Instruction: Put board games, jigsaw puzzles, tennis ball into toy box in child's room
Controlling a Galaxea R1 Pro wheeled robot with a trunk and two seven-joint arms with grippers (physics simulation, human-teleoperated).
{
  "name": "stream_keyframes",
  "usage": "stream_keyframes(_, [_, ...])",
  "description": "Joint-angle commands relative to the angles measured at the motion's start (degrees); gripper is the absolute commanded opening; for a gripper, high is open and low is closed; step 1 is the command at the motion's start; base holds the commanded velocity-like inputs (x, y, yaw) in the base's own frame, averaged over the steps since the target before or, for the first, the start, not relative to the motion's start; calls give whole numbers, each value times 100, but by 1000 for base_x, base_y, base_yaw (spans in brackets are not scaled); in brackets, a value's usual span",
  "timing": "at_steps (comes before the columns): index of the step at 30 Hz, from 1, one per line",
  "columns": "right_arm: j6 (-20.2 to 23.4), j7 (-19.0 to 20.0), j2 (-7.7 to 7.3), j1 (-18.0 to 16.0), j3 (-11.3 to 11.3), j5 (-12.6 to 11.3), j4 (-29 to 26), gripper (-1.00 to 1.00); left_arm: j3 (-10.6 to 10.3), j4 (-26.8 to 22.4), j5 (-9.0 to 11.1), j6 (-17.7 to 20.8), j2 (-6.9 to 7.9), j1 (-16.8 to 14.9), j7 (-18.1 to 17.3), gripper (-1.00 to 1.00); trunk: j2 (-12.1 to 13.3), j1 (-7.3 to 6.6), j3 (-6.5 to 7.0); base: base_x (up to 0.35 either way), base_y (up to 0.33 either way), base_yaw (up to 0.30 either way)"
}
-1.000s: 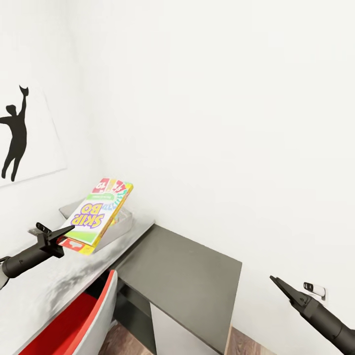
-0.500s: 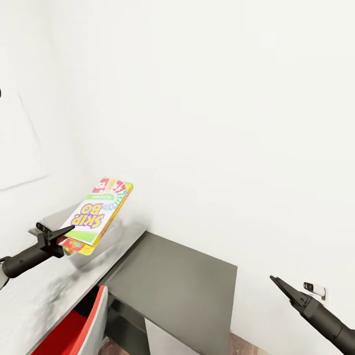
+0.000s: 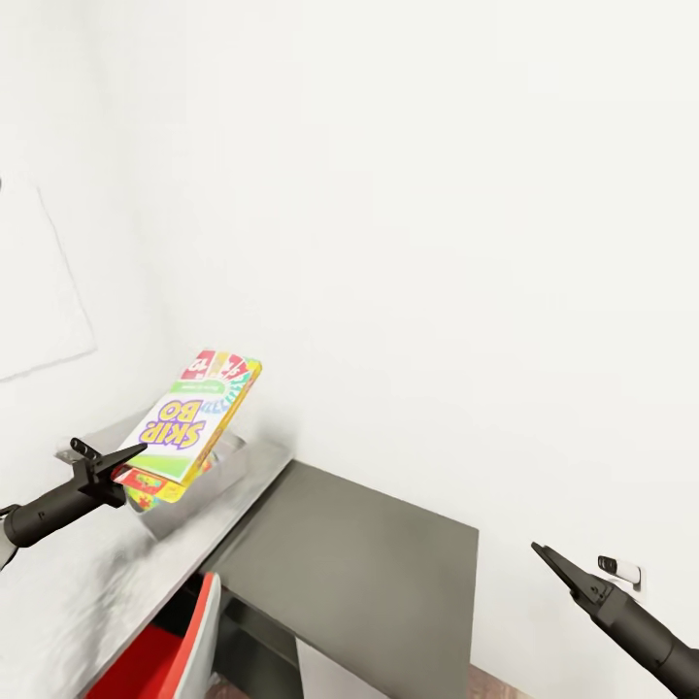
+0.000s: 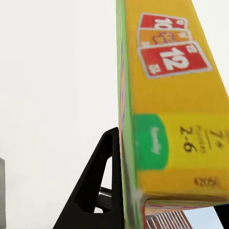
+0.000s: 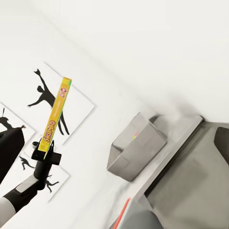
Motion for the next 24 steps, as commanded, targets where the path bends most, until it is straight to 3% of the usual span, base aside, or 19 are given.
stream_keyframes(1, [55, 10, 0, -4, -2, -17, -1, 100, -3, 1, 17, 58, 1, -3, -6, -100, -10, 5, -10, 169, 155, 0])
stream_keyframes(11, [57, 16, 0, -4, -2, -9, -1, 100, -3, 0, 16, 58, 0, 0, -6, -100, -10, 5, -10, 133, 72, 0])
stream_keyframes(24, [58, 19, 0, -4, -2, -5, -1, 100, -3, 1, 24, 58, 0, -3, -9, -100, -10, 5, -10, 19, 60, 0])
